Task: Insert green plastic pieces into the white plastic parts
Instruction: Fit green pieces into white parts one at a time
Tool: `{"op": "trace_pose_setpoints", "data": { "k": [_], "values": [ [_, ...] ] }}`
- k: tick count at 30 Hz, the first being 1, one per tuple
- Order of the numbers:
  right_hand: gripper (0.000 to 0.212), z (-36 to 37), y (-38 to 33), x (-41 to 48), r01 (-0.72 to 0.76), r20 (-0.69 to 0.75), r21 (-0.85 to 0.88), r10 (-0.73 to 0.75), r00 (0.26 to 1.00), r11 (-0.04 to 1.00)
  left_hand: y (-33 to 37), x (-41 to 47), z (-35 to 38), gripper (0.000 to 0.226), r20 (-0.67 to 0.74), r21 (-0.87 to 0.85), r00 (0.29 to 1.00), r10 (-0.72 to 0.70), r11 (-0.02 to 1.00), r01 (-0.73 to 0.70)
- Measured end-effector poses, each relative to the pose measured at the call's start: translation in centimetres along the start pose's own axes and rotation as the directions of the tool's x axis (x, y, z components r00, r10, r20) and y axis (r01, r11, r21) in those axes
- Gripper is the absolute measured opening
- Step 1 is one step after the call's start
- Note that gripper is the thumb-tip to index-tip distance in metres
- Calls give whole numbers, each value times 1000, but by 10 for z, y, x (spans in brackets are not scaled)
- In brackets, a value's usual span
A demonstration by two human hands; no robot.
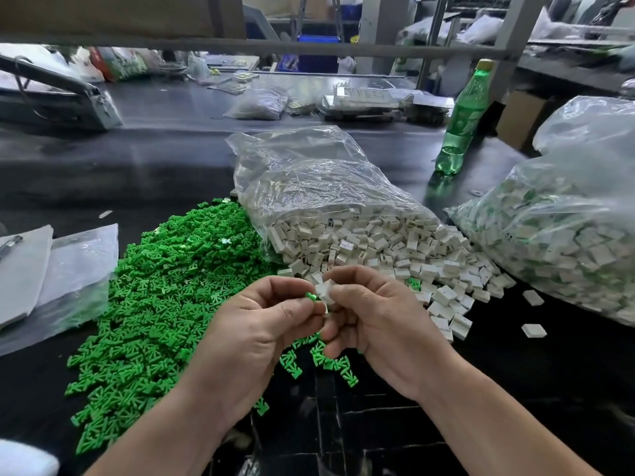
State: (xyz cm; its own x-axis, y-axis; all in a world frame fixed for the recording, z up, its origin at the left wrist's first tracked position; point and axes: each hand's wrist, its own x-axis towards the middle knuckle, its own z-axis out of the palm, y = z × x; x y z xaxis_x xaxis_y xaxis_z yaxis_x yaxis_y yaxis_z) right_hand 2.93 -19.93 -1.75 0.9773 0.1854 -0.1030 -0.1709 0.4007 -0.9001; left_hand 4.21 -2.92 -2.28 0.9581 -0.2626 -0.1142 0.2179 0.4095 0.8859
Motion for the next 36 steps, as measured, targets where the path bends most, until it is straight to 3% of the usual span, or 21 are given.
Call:
{"op": "trace_pose_setpoints", "data": {
  "k": [8, 13, 18, 22, 24, 26, 29, 32, 36],
  "values": [
    [10, 2, 3, -7, 121, 28, -374, -120, 992, 919, -2, -4, -2, 22, 15, 241, 989, 144, 960, -144],
    [5, 3, 6, -13, 229, -19, -533, -283, 959, 814, -1, -5, 0, 21, 0, 231, 985, 174, 958, -169],
    [21, 3, 8, -13, 243, -25, -581, -315, 949, 777, 2, -7, 2, 22, 8, 216, 984, 177, 961, -174],
    [24, 2, 10, -13, 278, 12, -728, -394, 919, 627, 3, -9, 2, 28, 21, 239, 980, 200, 950, -199],
    [21, 2, 10, -13, 285, 27, -748, -402, 915, 599, 3, -9, 1, 29, 24, 255, 976, 214, 943, -213],
    [16, 4, 8, -14, 264, 25, -641, -324, 946, 720, 3, -9, 2, 29, 29, 253, 975, 219, 942, -219],
    [20, 3, 4, -11, 133, -30, -294, -149, 988, 946, 4, -9, 3, 27, 19, 246, 976, 218, 945, -216],
    [21, 0, 2, -7, 42, -30, -22, -43, 999, 999, 4, -10, 2, 22, 30, 268, 974, 223, 937, -223],
    [13, 0, 5, -5, 18, 29, 110, -21, 999, 994, 5, -12, 4, 27, 35, 269, 974, 222, 937, -223]
  ]
}}
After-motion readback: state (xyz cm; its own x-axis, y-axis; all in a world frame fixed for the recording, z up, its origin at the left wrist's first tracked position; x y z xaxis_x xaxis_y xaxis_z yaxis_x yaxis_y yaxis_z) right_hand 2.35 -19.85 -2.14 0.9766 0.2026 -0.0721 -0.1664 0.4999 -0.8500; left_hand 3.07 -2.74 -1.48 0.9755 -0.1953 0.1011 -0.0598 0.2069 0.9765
